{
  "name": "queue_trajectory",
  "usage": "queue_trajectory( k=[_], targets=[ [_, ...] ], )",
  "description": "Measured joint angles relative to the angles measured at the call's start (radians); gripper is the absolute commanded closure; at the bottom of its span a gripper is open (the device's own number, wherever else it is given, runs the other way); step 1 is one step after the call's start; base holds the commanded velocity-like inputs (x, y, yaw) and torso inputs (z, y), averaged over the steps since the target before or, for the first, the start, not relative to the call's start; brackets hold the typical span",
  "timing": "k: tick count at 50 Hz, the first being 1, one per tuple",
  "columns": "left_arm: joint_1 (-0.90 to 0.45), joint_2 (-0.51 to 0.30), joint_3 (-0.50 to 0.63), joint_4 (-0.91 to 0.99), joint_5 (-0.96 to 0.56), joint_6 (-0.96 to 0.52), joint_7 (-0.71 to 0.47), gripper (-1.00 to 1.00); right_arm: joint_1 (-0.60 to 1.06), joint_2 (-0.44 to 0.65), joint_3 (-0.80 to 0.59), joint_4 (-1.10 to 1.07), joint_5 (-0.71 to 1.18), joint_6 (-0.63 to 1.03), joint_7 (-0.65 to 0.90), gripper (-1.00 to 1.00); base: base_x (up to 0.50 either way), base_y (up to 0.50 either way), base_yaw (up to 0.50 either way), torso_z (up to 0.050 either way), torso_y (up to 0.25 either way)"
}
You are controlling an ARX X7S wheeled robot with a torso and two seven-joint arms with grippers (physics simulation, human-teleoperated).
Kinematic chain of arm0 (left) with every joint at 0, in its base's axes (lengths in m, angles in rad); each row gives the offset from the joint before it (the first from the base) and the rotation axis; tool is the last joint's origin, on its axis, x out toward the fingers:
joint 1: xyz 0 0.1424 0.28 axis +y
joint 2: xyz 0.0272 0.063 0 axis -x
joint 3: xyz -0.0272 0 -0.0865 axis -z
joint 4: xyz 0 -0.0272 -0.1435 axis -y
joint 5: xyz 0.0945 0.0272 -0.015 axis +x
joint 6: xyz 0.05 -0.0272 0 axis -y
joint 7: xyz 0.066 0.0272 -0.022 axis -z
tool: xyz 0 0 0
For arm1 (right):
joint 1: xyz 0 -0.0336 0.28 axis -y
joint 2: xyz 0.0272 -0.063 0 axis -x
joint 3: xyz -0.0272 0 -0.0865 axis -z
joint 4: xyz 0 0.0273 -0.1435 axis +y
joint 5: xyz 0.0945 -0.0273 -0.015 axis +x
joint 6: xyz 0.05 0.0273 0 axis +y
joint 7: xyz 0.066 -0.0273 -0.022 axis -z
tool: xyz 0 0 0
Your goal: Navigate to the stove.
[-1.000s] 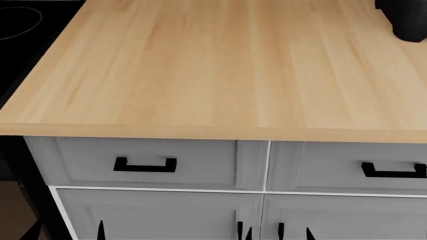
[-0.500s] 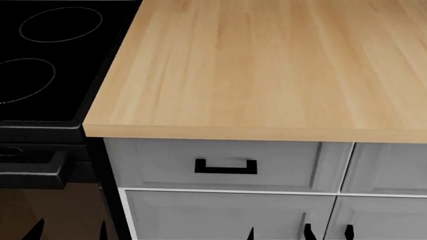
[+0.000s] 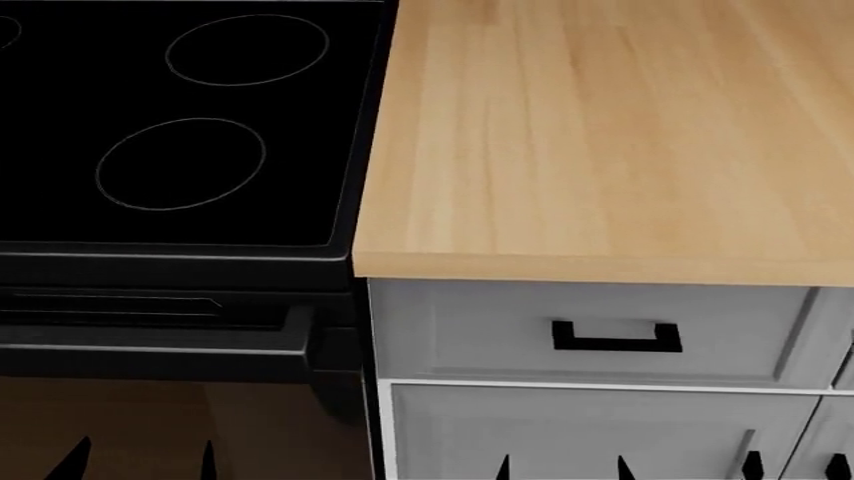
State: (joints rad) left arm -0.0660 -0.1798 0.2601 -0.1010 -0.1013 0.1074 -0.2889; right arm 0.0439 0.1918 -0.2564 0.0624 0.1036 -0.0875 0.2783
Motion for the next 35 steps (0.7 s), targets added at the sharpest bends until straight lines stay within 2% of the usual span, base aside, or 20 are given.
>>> queue_trajectory(
  k=[35],
  targets=[
    [-0.015, -0.006, 0.017, -0.019, -0.014, 0.001, -0.019, -1.00, 0.008, 0.013, -0.015, 0.013, 0.012, -0.010, 0.013, -1.00, 0.00, 0.50, 0.00, 0.000, 0.000]
  ],
)
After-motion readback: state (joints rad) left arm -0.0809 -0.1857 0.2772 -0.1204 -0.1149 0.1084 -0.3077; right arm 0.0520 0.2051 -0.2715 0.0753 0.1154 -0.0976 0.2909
